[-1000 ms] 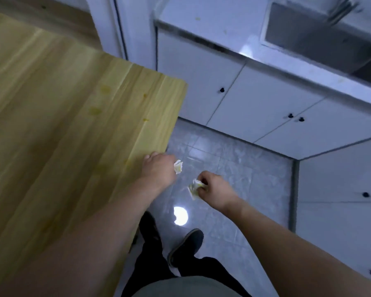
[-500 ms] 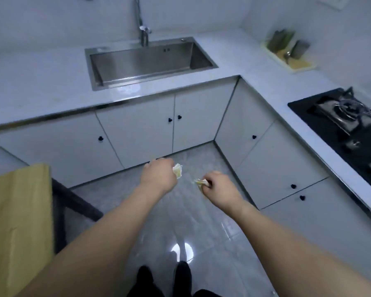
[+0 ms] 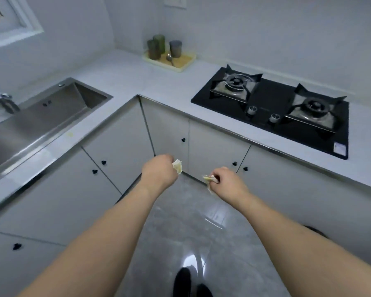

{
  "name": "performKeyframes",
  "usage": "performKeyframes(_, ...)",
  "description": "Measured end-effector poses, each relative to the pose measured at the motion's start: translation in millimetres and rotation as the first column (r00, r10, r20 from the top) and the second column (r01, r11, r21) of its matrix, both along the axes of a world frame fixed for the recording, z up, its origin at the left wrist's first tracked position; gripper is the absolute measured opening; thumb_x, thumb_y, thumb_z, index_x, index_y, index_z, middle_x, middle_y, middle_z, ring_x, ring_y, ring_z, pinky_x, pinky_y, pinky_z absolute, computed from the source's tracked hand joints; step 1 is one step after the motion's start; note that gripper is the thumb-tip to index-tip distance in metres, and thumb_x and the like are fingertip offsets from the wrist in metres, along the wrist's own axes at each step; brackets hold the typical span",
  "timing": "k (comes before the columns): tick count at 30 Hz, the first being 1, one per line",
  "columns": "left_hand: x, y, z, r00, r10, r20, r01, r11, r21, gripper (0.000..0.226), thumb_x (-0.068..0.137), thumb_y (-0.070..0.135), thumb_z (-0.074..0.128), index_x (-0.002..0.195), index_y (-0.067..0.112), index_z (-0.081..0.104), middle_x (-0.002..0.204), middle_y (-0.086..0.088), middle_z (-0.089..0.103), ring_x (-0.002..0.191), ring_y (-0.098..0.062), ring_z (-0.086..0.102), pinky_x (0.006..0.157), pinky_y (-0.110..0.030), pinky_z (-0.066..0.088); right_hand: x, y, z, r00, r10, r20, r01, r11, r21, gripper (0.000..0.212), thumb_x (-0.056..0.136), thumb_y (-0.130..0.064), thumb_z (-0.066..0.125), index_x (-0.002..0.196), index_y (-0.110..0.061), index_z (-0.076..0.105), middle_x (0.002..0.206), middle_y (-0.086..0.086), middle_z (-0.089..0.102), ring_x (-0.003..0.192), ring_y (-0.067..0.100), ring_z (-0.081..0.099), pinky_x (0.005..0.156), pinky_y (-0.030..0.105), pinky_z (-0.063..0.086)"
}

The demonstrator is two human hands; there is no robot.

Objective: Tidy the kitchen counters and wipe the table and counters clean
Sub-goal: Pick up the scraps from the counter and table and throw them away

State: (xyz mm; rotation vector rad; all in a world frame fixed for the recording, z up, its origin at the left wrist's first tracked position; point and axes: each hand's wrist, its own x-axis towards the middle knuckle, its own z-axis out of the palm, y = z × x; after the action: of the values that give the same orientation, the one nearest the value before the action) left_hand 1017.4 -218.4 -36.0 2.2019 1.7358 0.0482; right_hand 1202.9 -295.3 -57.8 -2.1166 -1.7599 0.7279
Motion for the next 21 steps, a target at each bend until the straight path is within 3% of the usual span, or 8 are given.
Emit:
performKeyframes(3,37.1,17.6,1.1,0.995,-0.098,0.012,0.099,0.995,-0.032,0.007,0.082,0.012,0.049,0.087,0.014,0.055,0.087,-0.005,0.06,0.08,-0.029,0.055,0.062,-0.028,0.038,27.5,-0.8,0.5,0.998,-0.057,0.024,0.057,0.998,-0.002,0.017,0.089,-0.017,0.052,0.072,-0.02,0.049,0.081,-0.002,0.044,0.084,0.025,0.052,0.062,0.03,0.03)
performKeyframes(9,109.1,19.8,-1.5,0.97,-0.235,0.06,0.239,0.968,-0.073,0.006,0.084,0.014,0.05,0.087,0.012,0.054,0.082,-0.004,0.057,0.076,-0.028,0.053,0.058,-0.027,0.035,84.5,-28.7,-6.7,0.976,-0.215,0.025,0.216,0.976,-0.004,0.009,0.09,-0.017,0.052,0.083,-0.016,0.057,0.098,0.005,0.056,0.092,0.025,0.055,0.063,0.028,0.03)
performKeyframes(13,180.7,-2.6,-1.4,0.939,-0.33,0.093,0.338,0.936,-0.101,0.007,0.085,0.014,0.049,0.087,0.011,0.055,0.079,-0.004,0.057,0.076,-0.029,0.055,0.055,-0.027,0.034,145.9,-64.9,-16.0,0.946,-0.322,-0.028,0.321,0.947,-0.018,0.011,0.086,-0.013,0.053,0.088,-0.009,0.063,0.098,0.009,0.06,0.094,0.027,0.057,0.072,0.032,0.041)
performKeyframes(21,316.9,-68.1,-7.8,0.897,-0.421,0.137,0.44,0.883,-0.166,0.008,0.088,0.012,0.048,0.088,0.009,0.055,0.084,-0.009,0.059,0.077,-0.029,0.055,0.058,-0.028,0.036,271.3,-143.7,-18.7,0.88,-0.473,-0.048,0.472,0.881,-0.017,0.011,0.085,-0.012,0.055,0.091,-0.008,0.064,0.101,0.01,0.061,0.096,0.027,0.056,0.07,0.027,0.034)
